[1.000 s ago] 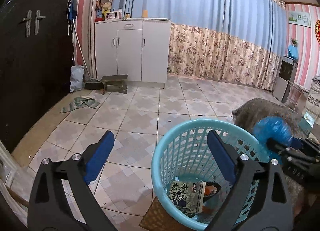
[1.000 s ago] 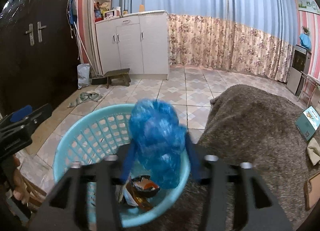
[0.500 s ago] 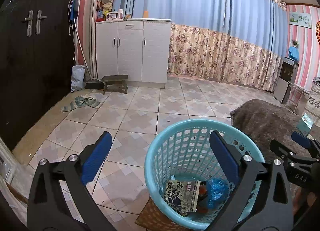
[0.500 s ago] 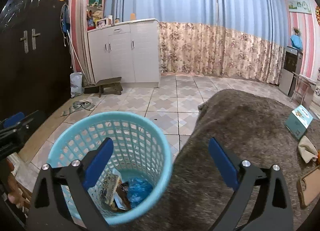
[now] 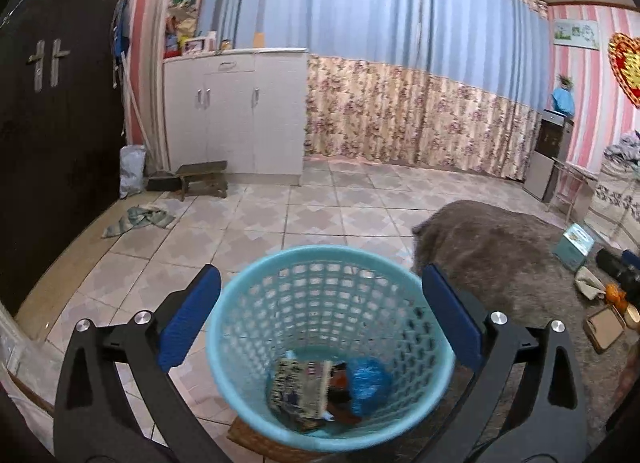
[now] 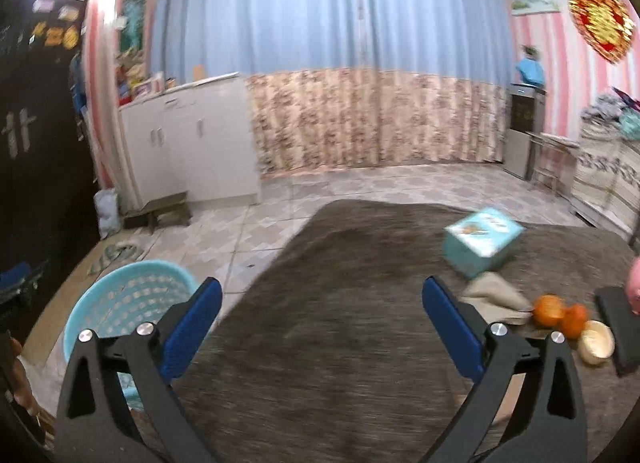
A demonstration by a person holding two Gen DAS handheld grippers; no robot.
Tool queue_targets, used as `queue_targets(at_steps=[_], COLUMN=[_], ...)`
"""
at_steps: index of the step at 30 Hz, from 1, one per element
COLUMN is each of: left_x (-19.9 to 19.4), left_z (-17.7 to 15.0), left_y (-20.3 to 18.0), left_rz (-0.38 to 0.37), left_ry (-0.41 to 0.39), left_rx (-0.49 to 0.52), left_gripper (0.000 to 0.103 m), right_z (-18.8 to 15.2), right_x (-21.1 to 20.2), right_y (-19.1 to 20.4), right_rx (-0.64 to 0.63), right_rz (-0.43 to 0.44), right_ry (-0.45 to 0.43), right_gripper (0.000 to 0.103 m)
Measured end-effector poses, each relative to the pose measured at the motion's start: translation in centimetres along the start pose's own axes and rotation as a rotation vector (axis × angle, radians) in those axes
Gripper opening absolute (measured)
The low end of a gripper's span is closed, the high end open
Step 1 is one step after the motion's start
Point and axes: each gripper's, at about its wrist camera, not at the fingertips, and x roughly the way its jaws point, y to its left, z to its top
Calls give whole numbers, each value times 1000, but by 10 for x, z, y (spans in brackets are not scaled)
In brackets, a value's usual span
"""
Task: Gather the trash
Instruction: 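Move both tools back over the rug toward the cream bowl, then grasp the cream ringed bowl rim with the right tool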
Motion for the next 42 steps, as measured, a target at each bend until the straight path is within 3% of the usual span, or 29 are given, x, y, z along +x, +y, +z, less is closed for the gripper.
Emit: queue_targets(at_steps=[9, 14, 21, 32, 37, 42], left_x=[-3, -5, -5, 19, 34, 46], left_z=[-8, -19, -44, -41, -44, -68], left_y=[-83, -143, -214, -278, -295, -299], left_rz=[-104, -188, -279, -332, -327, -287], left_ry=[23, 60, 123, 153, 173, 202], left_rx=[14, 23, 59, 82, 95, 159], left_gripper=[97, 97, 97, 97, 97, 97], right_z=[1, -15, -47, -74, -74, -72], right_x=[-53, -70, -76, -71, -51, -26], right_y=[-123, -189, -247, -287, -286, -274], right_rx=[106, 173, 153, 137, 113, 41], right_rz=[-187, -299, -437, -500, -461, -402], right_ry=[-37, -7, 55, 104, 131, 176], right_gripper=[98, 98, 98, 98, 98, 96])
